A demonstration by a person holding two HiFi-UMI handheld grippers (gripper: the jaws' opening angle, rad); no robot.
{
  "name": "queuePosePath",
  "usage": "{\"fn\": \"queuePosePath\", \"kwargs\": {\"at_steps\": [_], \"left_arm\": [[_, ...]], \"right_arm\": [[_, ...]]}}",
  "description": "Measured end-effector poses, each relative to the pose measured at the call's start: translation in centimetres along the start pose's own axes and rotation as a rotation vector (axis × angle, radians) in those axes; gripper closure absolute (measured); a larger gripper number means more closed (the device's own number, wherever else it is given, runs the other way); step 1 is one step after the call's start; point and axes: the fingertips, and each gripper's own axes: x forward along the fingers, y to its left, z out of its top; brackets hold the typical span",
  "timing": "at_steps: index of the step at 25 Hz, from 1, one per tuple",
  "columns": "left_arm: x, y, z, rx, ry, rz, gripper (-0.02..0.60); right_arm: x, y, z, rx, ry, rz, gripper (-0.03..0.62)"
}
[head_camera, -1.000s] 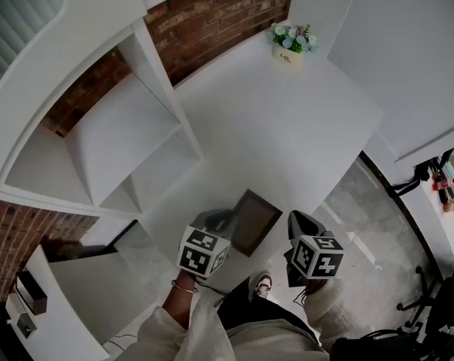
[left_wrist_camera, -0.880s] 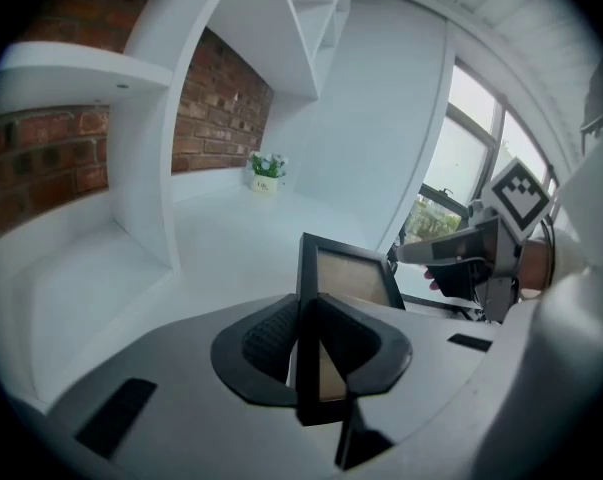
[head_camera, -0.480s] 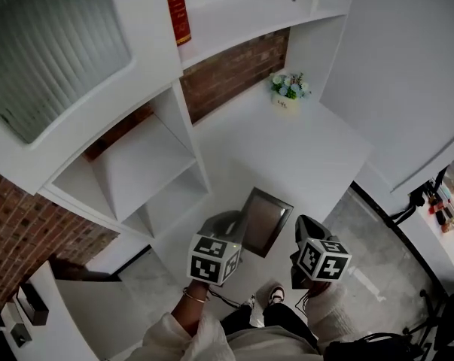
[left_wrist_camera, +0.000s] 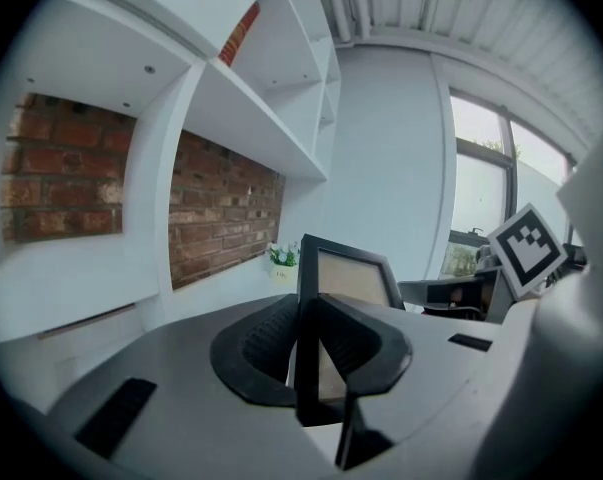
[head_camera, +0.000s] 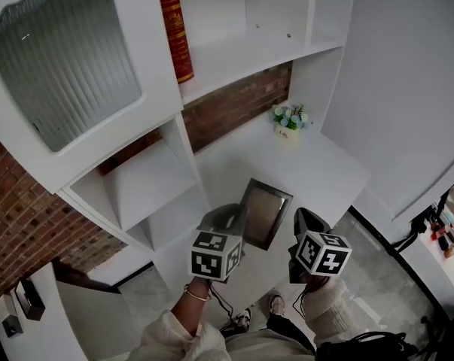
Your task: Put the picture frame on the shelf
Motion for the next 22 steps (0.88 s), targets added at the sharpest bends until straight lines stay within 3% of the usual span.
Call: {"fn": "queuePosePath", "kwargs": {"at_steps": [14,22], "left_arm": [[3.2,-1.2,14.3,0.028,-0.242,0.163,0.517],[3.6,-0.8,21.4,0.042,-0.327,0.240,0.517]], "right_arm": [[3.9,-0.8,13.9,-0.142,-0.133,0.181,0.569],[6.1,-0.6,19.8,-0.127,-0.199,0.269,0.569]]}}
